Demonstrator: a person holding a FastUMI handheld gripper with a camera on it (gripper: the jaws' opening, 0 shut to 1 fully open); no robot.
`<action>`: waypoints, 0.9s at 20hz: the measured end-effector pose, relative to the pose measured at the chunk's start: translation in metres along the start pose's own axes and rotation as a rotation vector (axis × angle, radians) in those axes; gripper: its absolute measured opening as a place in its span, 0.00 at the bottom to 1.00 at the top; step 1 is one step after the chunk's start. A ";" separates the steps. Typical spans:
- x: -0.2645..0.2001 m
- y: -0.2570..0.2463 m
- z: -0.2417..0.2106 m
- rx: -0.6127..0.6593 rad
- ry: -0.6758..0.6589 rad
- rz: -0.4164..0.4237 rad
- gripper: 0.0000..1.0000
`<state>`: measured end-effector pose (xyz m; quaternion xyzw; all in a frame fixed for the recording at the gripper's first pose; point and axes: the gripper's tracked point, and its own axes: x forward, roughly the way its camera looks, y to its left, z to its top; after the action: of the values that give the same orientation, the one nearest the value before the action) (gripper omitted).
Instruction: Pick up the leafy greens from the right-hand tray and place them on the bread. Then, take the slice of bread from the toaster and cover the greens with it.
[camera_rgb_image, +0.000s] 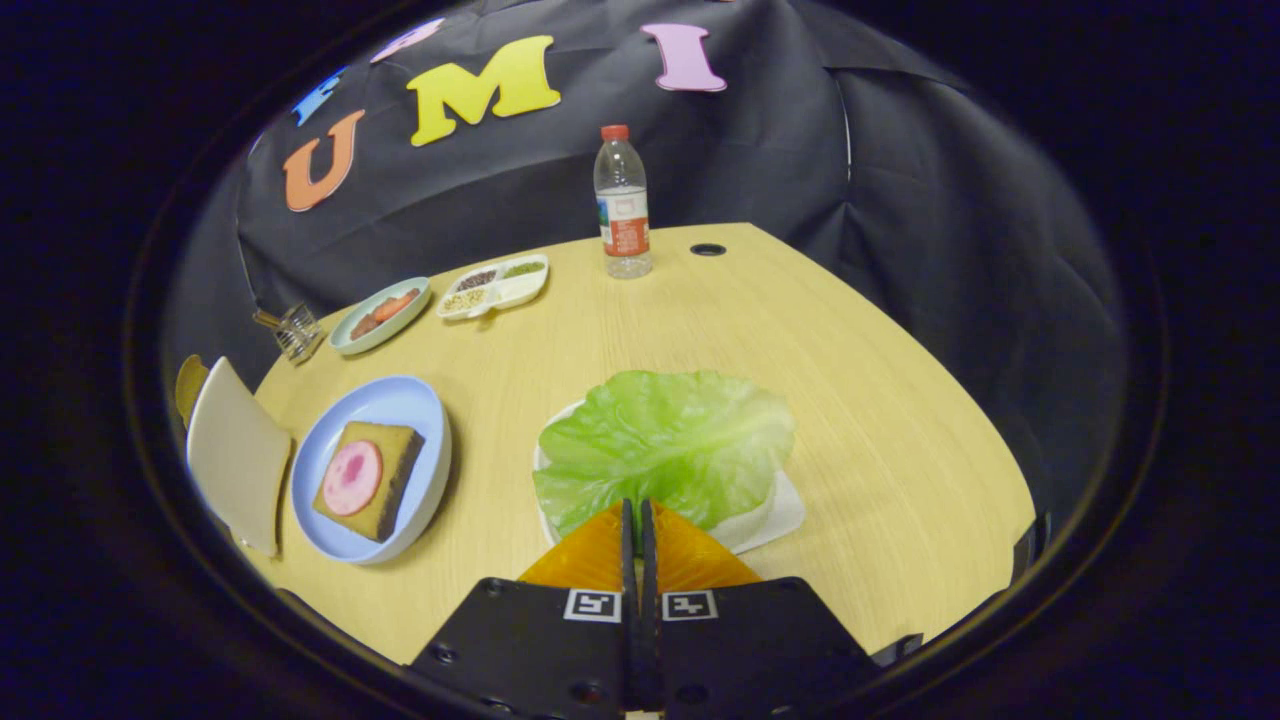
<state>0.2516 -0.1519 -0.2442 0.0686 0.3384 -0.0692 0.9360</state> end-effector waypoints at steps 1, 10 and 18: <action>-0.008 0.004 0.004 0.000 -0.014 0.005 0.00; -0.064 0.073 0.048 -0.056 -0.127 0.081 0.00; -0.060 0.180 0.041 -0.116 -0.142 0.192 0.00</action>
<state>0.2631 0.0223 -0.1595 0.0415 0.2668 0.0357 0.9622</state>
